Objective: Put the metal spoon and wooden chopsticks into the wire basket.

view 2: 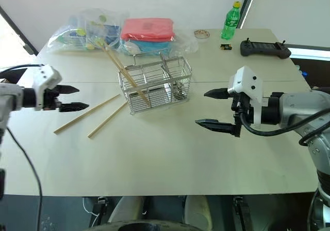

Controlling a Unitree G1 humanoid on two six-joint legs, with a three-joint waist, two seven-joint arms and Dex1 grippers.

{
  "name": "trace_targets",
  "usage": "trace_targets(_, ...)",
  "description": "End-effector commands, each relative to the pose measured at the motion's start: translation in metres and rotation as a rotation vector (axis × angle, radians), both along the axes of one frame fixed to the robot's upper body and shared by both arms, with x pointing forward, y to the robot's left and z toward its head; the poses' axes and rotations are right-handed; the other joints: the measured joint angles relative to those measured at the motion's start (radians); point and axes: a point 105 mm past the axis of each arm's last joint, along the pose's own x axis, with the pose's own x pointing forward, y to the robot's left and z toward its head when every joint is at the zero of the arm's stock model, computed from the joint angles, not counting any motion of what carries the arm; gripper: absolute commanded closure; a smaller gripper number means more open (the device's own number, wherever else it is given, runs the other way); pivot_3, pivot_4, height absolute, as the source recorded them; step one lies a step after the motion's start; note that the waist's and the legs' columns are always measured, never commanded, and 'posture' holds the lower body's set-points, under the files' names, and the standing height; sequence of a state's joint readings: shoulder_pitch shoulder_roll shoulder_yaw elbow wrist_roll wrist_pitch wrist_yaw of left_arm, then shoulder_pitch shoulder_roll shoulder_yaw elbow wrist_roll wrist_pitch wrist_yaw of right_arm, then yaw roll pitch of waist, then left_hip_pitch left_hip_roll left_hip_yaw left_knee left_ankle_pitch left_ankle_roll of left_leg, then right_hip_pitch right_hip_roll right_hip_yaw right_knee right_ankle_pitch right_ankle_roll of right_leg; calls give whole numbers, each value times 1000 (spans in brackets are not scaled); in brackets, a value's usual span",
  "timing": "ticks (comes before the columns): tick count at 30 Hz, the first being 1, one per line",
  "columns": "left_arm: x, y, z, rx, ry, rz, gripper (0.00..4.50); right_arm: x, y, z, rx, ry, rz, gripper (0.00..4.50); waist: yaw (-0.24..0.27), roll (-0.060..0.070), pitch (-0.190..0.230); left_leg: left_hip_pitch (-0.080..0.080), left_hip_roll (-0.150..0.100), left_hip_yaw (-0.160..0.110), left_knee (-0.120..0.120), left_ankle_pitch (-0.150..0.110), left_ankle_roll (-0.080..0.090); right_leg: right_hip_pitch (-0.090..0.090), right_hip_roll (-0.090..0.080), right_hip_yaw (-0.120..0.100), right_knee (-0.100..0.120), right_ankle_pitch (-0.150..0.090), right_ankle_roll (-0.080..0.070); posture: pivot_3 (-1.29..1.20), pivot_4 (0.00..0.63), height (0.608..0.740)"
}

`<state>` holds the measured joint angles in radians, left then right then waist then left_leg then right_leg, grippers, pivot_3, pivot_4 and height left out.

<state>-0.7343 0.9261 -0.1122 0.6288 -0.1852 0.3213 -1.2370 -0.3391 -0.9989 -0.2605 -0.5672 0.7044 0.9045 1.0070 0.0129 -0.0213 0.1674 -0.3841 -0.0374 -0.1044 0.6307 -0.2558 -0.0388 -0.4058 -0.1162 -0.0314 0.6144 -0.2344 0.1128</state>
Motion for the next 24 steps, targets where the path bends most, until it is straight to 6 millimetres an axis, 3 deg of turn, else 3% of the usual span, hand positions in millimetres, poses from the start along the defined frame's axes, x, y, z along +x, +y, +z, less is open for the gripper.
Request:
trace_targets(1, 16, -9, -8, 44, 10, -24, 0, 0, -2, 9, 12, -51, -43, 56, 0, -1, 0, 0, 0, 0, 1, 0, 0, 0, 0, 0, 0, 0, 0, 0, 150, 692)
trace_targets(9, 36, -37, -37, 119, 64, -65, 0, 4, -5, 7, 37, -69, -115, 56, -4, -2, 0, -1, 0, -1, 1, 0, 0, 0, 0, -1, 1, 0, 1, 0, 150, 692)
trace_targets(15, 51, -46, -37, 170, 39, -23, 0, 2, -7, 7, 67, -67, -134, 56, 1, -2, -1, -1, 0, -3, 3, 0, 0, 2, 0, -2, 1, 1, 2, 0, 150, 692)
trace_targets(24, 54, -52, -30, 293, 109, -64, 0, 2, -8, 6, 82, -63, -146, 56, -1, -3, -2, 0, 0, -4, 3, 0, 1, 2, 0, -3, 1, 0, 3, 0, 150, 692)
